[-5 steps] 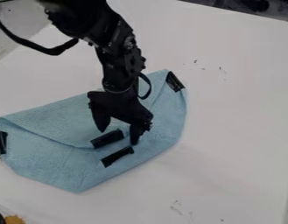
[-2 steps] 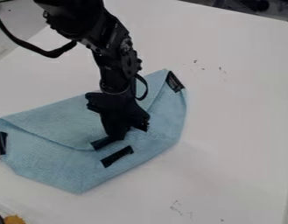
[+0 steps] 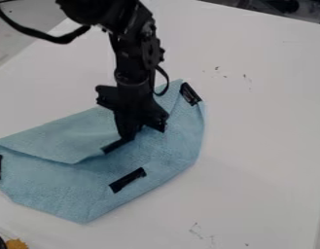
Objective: Unfold the cloth from right to left
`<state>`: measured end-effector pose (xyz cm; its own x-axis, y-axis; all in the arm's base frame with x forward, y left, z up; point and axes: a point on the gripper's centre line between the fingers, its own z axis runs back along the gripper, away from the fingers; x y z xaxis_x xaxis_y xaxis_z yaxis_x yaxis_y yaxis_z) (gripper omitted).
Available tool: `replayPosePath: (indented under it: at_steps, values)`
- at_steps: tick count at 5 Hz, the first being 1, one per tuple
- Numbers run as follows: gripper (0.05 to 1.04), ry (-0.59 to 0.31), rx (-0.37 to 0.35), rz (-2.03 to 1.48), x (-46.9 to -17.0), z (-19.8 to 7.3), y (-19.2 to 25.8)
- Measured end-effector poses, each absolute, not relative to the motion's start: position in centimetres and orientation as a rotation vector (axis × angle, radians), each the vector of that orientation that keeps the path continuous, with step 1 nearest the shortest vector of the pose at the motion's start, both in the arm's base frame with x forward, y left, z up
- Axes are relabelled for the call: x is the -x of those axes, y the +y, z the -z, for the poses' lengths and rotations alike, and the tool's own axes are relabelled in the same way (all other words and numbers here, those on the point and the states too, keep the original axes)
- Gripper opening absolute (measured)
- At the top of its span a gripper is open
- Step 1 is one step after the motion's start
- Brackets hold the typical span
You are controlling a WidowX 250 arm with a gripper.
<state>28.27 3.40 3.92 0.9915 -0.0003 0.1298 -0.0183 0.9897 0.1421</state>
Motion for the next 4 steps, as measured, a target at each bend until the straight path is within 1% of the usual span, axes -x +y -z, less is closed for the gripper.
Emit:
replayPosePath:
  at_steps: [1, 2, 3, 4]
  values:
    - [0.062, -0.167, -0.159, 0.078, -31.0, -6.2, 3.9]
    - [0.062, -0.181, -0.186, 0.131, -34.3, -7.3, 5.3]
    - [0.062, -0.162, -0.192, 0.147, -36.4, -6.7, 8.3]
    - [0.062, -0.152, -0.185, 0.100, -36.1, -6.2, 10.8]
